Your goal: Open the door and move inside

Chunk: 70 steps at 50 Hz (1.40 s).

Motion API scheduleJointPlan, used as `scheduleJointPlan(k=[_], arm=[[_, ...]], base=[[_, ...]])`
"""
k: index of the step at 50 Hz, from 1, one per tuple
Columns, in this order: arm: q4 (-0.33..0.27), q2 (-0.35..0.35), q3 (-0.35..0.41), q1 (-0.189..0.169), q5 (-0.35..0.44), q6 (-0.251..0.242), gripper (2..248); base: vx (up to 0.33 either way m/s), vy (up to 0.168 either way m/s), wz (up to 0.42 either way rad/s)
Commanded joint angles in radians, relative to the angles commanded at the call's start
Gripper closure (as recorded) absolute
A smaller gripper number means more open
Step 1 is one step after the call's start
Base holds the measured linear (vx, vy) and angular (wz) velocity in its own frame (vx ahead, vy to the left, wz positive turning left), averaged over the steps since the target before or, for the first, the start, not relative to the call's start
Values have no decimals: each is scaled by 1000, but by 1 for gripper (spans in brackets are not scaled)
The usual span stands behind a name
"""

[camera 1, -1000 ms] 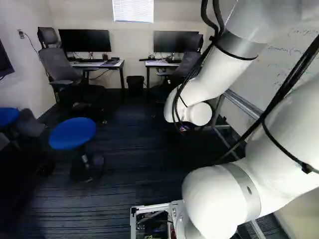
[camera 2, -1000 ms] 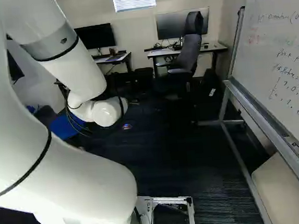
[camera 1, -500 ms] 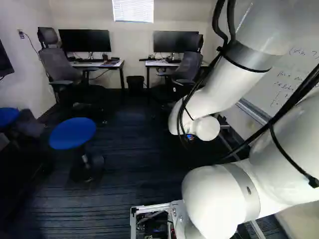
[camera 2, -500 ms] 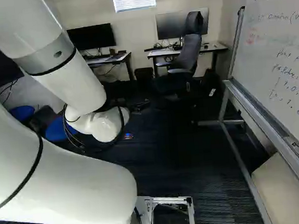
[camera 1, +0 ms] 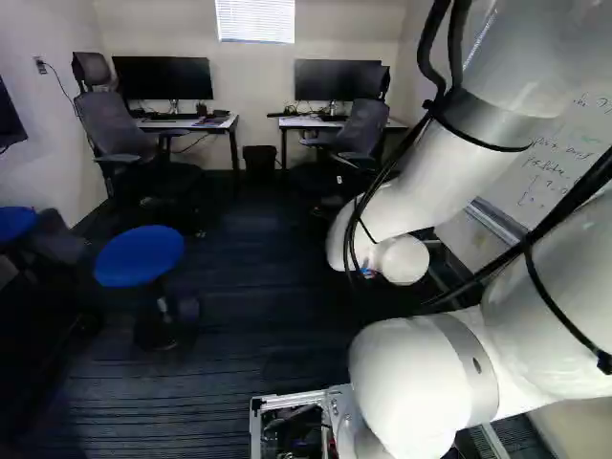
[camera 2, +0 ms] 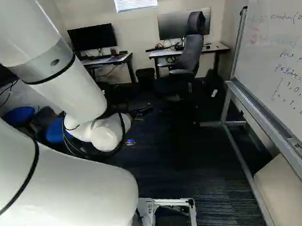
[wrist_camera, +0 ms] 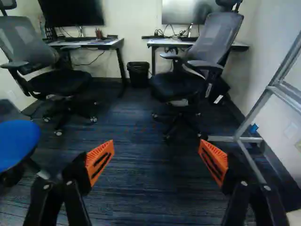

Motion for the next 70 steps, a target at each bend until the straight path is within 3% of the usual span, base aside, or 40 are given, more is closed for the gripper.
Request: scheduleJointPlan(k=[70], arm=[[0,0,0,0,0,0,3]], base=[[0,0,0]])
